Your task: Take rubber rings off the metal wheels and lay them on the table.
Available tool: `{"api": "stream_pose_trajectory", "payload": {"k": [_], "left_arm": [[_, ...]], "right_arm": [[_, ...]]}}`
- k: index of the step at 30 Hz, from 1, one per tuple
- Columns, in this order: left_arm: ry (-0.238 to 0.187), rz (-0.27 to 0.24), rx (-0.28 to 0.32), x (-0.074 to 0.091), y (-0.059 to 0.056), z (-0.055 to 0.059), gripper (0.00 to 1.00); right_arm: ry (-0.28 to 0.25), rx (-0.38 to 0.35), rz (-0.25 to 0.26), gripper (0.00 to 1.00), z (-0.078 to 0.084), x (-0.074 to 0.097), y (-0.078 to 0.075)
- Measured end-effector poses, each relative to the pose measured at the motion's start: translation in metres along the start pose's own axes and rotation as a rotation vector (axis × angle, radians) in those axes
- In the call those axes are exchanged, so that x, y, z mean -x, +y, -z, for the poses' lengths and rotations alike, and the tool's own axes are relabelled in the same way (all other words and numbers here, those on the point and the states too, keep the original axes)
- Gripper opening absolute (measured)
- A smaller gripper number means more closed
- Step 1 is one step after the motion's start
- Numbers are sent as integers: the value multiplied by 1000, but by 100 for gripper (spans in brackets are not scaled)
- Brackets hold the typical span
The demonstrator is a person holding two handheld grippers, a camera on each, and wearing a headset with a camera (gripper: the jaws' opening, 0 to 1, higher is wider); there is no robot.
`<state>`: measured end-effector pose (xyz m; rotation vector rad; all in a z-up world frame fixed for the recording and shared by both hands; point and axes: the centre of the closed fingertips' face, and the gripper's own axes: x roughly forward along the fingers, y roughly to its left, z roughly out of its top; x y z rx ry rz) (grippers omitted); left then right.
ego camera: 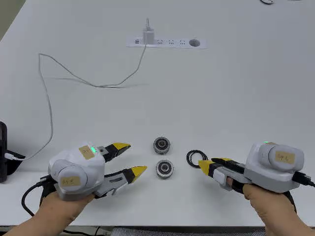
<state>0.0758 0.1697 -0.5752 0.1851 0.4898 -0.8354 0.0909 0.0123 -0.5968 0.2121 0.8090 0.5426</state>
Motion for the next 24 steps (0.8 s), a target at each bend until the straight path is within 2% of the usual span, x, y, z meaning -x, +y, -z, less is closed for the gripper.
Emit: {"api": "stream_pose_trajectory", "payload": {"k": [5, 11, 18, 24], "left_arm": [[-5, 0, 7, 8, -5, 0, 41], [-11, 9, 35, 16, -13, 1, 46], [-14, 10, 57, 28, -20, 5, 48], [-19, -1, 87, 36, -23, 7, 53]], "right_arm": [[0, 95, -24, 39, 3, 4, 11], [-2, 168, -45, 53, 7, 8, 20], [10, 240, -60, 60, 13, 15, 26], [-4, 281, -76, 69, 13, 20, 32]]}}
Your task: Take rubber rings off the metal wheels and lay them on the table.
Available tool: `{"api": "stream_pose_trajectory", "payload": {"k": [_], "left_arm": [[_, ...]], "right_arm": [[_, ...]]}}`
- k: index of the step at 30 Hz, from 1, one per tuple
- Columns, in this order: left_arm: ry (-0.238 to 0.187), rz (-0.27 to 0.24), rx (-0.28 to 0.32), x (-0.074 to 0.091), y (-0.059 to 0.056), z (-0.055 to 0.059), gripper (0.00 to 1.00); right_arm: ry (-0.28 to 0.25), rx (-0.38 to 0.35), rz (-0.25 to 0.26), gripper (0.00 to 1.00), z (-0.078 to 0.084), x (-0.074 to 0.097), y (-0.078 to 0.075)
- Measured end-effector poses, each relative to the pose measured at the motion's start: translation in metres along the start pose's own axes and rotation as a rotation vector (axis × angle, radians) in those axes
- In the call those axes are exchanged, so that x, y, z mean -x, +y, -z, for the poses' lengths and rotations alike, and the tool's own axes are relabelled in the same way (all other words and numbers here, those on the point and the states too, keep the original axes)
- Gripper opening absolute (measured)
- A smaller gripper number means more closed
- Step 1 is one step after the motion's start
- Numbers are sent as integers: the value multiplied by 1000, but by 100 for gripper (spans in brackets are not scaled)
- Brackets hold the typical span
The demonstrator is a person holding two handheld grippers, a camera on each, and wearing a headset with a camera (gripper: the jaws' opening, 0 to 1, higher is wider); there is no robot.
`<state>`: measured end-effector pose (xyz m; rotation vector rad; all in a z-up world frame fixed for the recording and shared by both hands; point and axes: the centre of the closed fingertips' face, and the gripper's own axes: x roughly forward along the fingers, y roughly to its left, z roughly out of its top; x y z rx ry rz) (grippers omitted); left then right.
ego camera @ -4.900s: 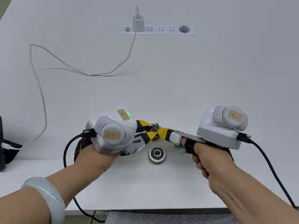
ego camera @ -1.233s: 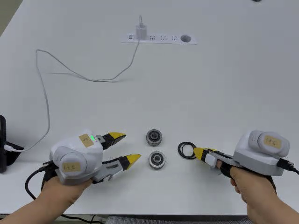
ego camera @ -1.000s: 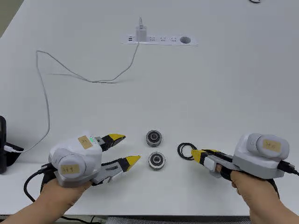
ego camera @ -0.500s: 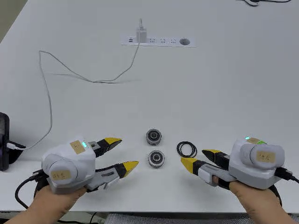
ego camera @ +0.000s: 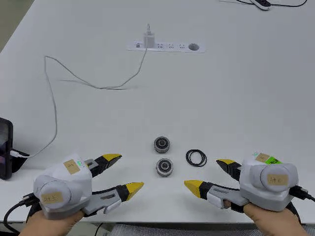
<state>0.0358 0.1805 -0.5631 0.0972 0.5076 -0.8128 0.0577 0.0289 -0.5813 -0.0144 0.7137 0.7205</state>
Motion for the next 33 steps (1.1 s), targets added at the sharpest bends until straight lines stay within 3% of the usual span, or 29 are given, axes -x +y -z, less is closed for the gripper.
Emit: {"api": "stream_pose_trajectory", "payload": {"k": [21, 28, 33], "left_arm": [[-26, -21, 106, 18, -11, 7, 77], [-40, -51, 108, 24, -5, 4, 84], [-41, -52, 94, 25, -9, 3, 87]], "right_arm": [[-9, 119, -22, 98, 7, 7, 18], [-24, 144, -7, 99, 6, 11, 18], [-15, 144, 1, 99, 10, 14, 17]]}}
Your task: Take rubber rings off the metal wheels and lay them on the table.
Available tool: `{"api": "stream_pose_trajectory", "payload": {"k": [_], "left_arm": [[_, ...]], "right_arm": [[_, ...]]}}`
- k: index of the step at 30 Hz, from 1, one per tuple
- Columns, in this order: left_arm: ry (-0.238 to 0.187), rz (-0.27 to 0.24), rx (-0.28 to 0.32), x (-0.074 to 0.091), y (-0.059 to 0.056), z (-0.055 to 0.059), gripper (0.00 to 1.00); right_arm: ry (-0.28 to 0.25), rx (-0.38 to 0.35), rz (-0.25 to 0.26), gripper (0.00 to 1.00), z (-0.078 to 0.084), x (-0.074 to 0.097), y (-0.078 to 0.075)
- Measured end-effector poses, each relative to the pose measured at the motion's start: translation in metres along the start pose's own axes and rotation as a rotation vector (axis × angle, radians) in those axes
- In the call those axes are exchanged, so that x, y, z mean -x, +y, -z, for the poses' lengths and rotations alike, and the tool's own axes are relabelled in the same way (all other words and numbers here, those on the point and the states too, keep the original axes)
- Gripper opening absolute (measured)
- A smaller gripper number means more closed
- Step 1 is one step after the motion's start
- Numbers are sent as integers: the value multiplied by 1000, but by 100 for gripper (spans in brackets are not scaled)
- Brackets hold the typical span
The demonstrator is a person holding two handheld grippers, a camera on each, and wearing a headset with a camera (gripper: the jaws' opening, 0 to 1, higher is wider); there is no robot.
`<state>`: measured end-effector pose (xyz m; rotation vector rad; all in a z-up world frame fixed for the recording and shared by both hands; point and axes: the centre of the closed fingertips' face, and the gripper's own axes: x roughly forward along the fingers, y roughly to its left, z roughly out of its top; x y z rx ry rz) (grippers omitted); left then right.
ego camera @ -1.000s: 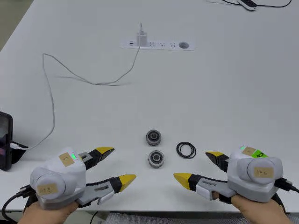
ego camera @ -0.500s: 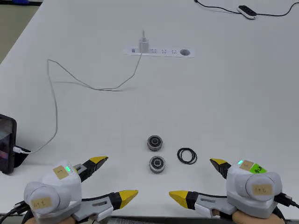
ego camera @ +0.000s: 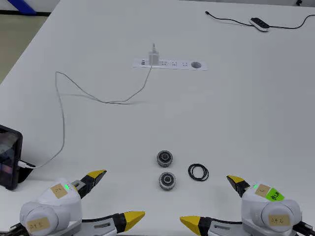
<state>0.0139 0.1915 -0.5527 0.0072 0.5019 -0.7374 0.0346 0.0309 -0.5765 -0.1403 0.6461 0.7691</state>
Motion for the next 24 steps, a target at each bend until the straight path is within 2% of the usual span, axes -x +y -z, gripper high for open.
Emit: {"api": "stream_pose_trajectory", "payload": {"k": [7, 24], "left_arm": [[-3, 8, -10, 1, -3, 1, 87], [6, -5, -11, 3, 3, 4, 85]], "right_arm": [[-1, -17, 11, 99, 2, 4, -3], [-6, -45, 19, 98, 2, 4, -1]]}}
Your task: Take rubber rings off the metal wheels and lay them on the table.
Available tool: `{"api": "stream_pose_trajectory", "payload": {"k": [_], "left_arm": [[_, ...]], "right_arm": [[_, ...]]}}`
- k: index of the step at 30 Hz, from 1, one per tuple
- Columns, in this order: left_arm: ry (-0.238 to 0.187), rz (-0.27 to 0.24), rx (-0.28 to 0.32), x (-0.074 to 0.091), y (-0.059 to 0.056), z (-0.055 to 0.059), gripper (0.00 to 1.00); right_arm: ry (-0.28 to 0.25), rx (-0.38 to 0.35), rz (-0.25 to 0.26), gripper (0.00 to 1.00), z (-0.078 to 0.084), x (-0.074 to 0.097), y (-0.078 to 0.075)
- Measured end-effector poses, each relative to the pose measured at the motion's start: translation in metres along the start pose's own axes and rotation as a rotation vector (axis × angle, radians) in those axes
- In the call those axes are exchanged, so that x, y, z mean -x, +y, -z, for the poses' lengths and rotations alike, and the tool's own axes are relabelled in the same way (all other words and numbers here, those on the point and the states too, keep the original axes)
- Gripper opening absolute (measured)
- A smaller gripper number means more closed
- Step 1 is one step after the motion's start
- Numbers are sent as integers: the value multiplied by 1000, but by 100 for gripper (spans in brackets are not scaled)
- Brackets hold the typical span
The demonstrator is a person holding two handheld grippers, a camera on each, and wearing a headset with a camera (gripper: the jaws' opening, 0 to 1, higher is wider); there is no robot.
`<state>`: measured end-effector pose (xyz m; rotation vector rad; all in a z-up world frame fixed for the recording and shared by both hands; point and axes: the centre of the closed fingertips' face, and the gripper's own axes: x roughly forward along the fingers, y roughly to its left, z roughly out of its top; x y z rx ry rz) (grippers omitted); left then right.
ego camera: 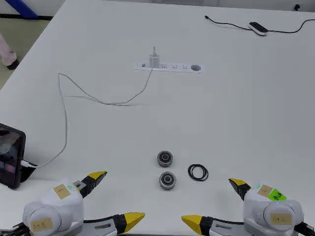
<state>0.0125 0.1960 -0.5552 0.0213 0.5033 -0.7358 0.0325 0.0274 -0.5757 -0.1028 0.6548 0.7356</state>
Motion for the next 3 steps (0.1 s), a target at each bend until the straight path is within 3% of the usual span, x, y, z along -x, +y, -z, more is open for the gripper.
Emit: {"api": "stream_pose_trajectory", "payload": {"k": [3], "left_arm": [[1, 0, 0, 0, 0, 1, 85]], "right_arm": [[-1, -2, 1, 98, 0, 0, 0]]}}
